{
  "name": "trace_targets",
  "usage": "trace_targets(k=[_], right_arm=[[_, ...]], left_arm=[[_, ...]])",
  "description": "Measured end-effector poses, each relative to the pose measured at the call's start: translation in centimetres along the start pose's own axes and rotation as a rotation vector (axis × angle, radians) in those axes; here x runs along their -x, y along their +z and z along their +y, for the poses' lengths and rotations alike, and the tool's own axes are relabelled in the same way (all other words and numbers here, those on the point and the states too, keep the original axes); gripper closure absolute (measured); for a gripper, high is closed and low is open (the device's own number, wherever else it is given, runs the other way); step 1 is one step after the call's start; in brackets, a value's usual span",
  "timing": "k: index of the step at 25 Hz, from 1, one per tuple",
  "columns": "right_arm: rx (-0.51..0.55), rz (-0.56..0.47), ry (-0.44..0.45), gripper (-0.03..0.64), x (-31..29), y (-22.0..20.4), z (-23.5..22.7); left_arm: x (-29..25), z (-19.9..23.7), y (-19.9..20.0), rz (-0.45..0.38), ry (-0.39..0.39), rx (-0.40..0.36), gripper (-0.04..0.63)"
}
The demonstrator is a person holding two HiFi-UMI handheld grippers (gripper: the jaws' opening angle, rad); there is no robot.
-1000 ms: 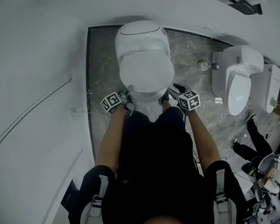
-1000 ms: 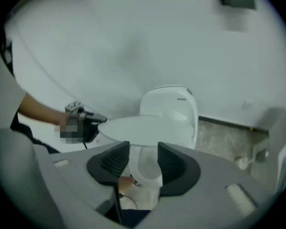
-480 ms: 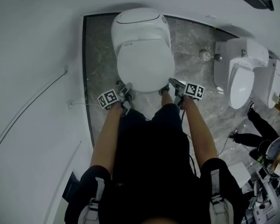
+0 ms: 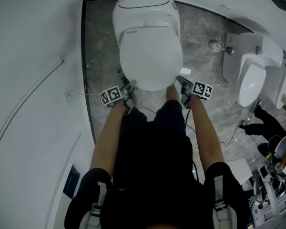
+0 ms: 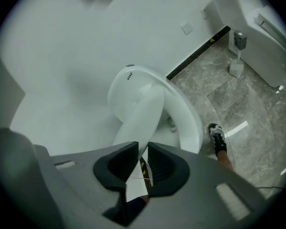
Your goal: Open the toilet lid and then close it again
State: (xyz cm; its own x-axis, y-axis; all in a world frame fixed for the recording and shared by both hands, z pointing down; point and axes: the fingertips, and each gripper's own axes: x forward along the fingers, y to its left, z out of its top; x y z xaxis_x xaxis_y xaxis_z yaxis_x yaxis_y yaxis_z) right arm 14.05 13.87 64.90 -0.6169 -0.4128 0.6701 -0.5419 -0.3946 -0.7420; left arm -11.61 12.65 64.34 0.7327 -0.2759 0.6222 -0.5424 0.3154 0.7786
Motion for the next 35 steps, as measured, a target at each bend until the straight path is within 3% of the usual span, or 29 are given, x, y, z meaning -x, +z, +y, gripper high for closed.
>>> trace_targets(k=[6, 9, 14, 20, 25, 29, 35], right_arm=[[0.017, 0.021, -0.024, 0.551, -1.0, -0.9, -1.9], [0.056, 0.024, -0.056, 0.541, -1.6, -1.3, -2.6], [0.062, 0.03, -0.094, 0.486, -2.2, -1.9, -4.5], [0.076, 0.063, -0.134, 0.42, -3.0, -2.5, -7.1], [0.068, 0.073, -0.156, 0.403, -3.9, -3.1, -8.7], [0.098, 0.095, -0.196, 0.403, -4.5, -3.7, -9.7], [0.249, 0.145, -0.281, 0.397, -5.9, -3.7, -11.7]], left_arm=[[-1.0, 2.2, -1.0, 0.032, 0.032, -0.008, 0.468], [-1.4, 3.5, -1.2, 0.053, 0.057, -0.042, 0.436], [-2.0, 5.6, -1.7, 0.069, 0.068, -0.033, 0.376], [-2.8, 7.7, -2.5, 0.08, 0.105, -0.059, 0.365], [-3.5, 9.3, -2.7, 0.094, 0.141, -0.087, 0.354], [-3.9, 10.5, -2.9, 0.14, 0.199, -0.17, 0.354], [-5.6, 12.5, -3.0, 0.221, 0.255, -0.297, 0.353]])
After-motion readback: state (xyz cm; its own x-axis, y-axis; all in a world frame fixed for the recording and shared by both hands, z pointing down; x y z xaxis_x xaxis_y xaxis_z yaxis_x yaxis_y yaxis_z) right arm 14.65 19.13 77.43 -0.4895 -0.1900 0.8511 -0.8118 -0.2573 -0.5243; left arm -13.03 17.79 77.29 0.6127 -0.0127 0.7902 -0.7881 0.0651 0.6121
